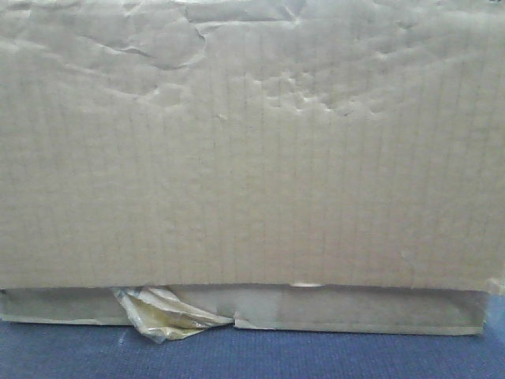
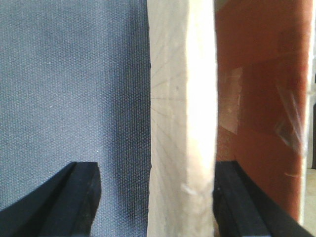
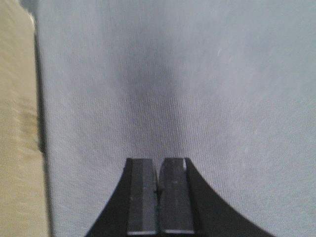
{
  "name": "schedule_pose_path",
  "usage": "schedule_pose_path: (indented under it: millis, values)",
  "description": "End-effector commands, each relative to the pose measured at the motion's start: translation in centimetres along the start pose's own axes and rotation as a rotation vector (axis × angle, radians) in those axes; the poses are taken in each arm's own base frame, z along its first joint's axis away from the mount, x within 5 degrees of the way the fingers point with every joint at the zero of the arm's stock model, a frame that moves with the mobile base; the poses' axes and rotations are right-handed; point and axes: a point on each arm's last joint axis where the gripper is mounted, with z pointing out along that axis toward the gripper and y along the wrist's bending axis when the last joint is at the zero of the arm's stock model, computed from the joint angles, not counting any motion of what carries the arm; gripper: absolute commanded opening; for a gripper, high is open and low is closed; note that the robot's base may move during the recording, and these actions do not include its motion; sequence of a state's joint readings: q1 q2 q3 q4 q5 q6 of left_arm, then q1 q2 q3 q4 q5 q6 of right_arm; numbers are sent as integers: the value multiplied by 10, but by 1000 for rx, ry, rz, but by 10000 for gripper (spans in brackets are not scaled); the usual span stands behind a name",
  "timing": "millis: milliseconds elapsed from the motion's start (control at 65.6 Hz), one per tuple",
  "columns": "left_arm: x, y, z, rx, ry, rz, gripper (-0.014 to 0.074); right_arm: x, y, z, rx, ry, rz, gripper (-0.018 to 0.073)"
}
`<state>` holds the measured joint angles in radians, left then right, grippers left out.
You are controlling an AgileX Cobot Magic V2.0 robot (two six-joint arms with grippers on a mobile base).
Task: Stack two boxes on right shelf middle
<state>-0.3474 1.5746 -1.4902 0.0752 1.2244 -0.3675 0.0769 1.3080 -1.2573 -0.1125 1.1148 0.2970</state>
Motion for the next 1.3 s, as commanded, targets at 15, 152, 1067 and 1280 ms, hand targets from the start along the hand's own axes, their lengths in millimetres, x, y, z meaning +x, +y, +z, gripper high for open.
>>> schedule_pose_path:
  millis: [15,152,1067,1280]
  values:
    - [0,1,0,2,-3,-4,371,-6,19,-23,-20,-45,-20,-157]
    - [0,1,0,2,-3,-4,371,-13,35,-52,-80,-96,-31,-157]
    - [0,1,0,2,-3,-4,371,-13,91,26,-91,157,-134,370]
    - [0,1,0,2,-3,-4,371,-9,90,31,-89,179,-134,370]
